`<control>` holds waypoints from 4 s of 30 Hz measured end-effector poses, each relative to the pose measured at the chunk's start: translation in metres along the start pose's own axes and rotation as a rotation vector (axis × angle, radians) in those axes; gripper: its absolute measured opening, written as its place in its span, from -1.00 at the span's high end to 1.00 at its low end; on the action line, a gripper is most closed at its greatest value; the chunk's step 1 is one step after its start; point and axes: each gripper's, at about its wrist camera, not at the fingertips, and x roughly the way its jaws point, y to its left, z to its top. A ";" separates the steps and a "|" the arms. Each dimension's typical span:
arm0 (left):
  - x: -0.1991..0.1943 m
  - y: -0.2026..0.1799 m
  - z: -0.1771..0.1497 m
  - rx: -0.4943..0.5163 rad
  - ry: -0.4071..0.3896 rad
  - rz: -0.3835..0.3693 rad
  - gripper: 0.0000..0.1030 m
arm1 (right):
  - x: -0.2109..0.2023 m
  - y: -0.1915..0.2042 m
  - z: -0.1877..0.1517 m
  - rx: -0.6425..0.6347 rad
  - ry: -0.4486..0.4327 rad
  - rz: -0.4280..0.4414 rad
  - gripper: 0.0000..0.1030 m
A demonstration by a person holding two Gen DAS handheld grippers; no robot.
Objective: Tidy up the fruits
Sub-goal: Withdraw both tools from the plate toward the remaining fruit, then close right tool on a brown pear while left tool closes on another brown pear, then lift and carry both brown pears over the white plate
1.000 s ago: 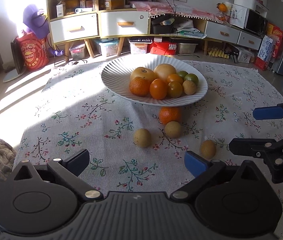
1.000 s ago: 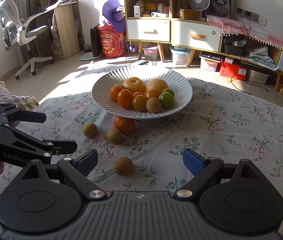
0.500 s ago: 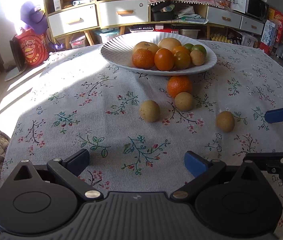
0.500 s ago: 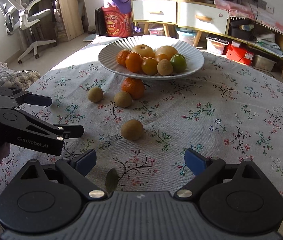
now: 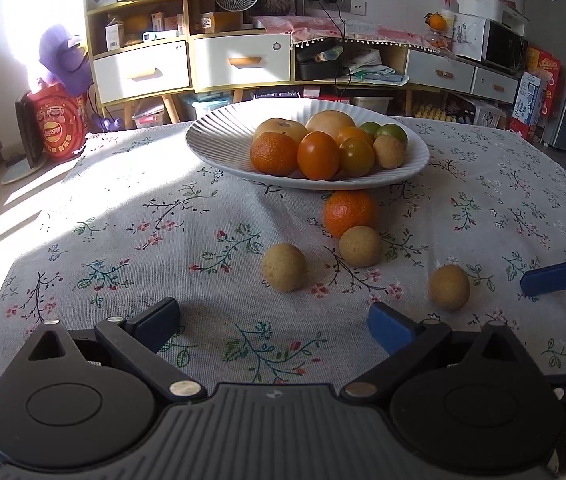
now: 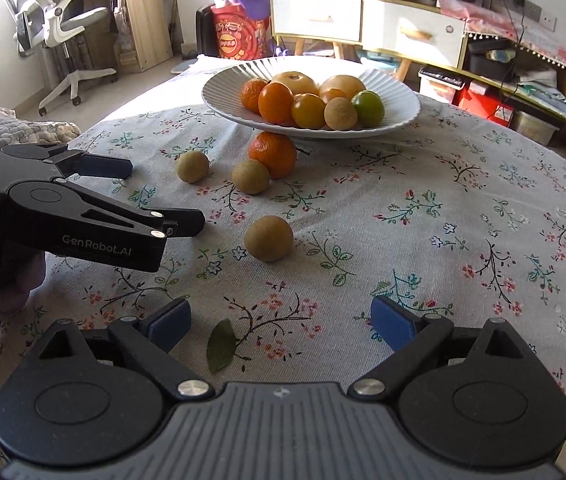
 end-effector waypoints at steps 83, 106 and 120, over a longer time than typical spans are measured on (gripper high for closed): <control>0.006 0.001 0.021 -0.036 0.031 -0.028 0.45 | 0.010 0.006 0.028 -0.006 -0.039 -0.013 0.50; -0.017 0.001 0.038 -0.090 0.003 -0.070 0.76 | 0.000 -0.007 0.046 0.067 -0.098 -0.010 0.50; -0.007 0.002 0.085 -0.129 -0.061 -0.092 0.76 | -0.003 -0.035 0.085 0.145 -0.190 -0.031 0.50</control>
